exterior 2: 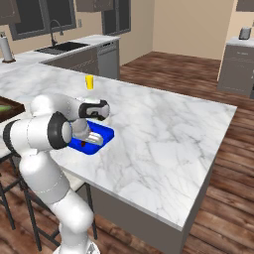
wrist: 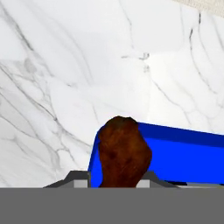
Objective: Gather the carrot and cucumber from the fridge and place them on a tray on the dining counter. Then gather the chicken drumsticks from the fridge and place them on the other tray.
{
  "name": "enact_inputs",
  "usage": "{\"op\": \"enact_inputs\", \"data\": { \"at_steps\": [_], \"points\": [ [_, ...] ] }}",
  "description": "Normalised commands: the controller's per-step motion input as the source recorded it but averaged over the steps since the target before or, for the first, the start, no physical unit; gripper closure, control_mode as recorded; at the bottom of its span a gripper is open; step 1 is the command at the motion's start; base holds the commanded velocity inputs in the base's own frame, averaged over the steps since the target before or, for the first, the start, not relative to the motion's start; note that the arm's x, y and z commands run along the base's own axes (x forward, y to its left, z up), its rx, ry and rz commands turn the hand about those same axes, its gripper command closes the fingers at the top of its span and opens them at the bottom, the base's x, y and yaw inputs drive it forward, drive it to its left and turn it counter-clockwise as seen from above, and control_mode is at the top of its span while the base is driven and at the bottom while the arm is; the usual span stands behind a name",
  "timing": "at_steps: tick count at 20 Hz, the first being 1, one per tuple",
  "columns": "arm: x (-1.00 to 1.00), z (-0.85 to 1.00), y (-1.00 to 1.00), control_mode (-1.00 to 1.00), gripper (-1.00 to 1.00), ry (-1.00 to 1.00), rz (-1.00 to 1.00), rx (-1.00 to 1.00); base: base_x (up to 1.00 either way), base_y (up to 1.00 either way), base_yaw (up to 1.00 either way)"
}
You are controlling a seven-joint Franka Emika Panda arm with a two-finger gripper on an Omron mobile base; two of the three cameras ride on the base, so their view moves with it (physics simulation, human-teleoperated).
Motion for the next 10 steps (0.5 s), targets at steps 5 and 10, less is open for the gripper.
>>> {"op": "enact_inputs", "data": {
  "at_steps": [5, 10],
  "points": [
    [0.40, 0.03, 0.11, -1.00, 1.00, 0.26, 0.00, 0.00, 0.00, 0.00, 0.00],
    [0.41, 0.06, 0.07, -1.00, 1.00, 0.25, 0.00, 0.00, 0.00, 0.00, 0.00]
  ]
}}
